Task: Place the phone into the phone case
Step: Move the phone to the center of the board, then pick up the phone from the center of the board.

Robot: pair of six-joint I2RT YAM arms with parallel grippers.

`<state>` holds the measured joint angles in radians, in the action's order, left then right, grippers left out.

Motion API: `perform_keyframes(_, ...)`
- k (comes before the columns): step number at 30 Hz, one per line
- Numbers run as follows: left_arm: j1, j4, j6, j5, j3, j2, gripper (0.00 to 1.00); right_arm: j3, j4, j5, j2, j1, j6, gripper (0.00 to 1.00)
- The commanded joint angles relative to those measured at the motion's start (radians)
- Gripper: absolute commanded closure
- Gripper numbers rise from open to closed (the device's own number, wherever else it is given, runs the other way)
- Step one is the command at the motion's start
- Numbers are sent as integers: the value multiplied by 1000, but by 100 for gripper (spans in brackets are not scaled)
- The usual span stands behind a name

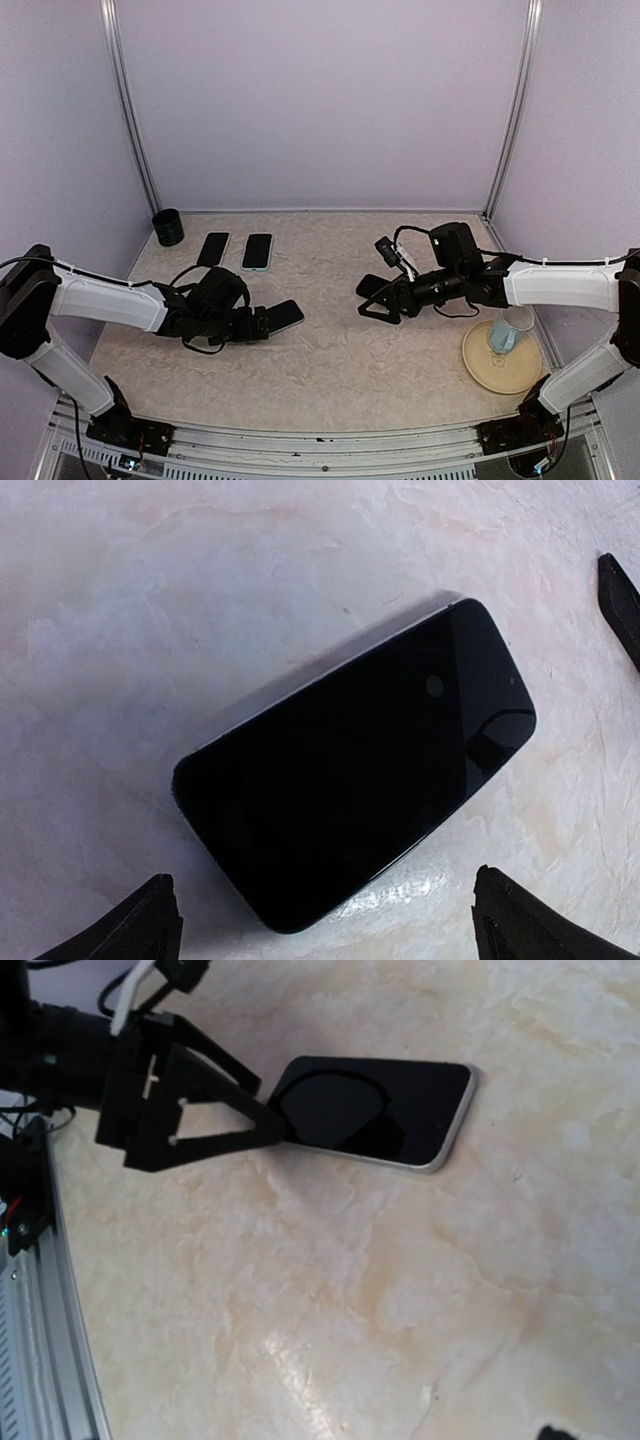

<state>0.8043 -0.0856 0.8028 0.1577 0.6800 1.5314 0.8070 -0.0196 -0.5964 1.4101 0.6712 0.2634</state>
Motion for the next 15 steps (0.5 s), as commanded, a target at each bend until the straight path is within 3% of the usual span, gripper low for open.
perform_keyframes(1,6,-83,-134,72,58,-96,1,29,-19,-1,0,7,3,8)
perform_keyframes(6,-14,-146,-297,66,146,-121,1,27,-16,-12,-3,6,-3,8)
perform_keyframes(15,-25,-199,-641,-7,250,-27,1,23,11,-41,-22,7,-7,7)
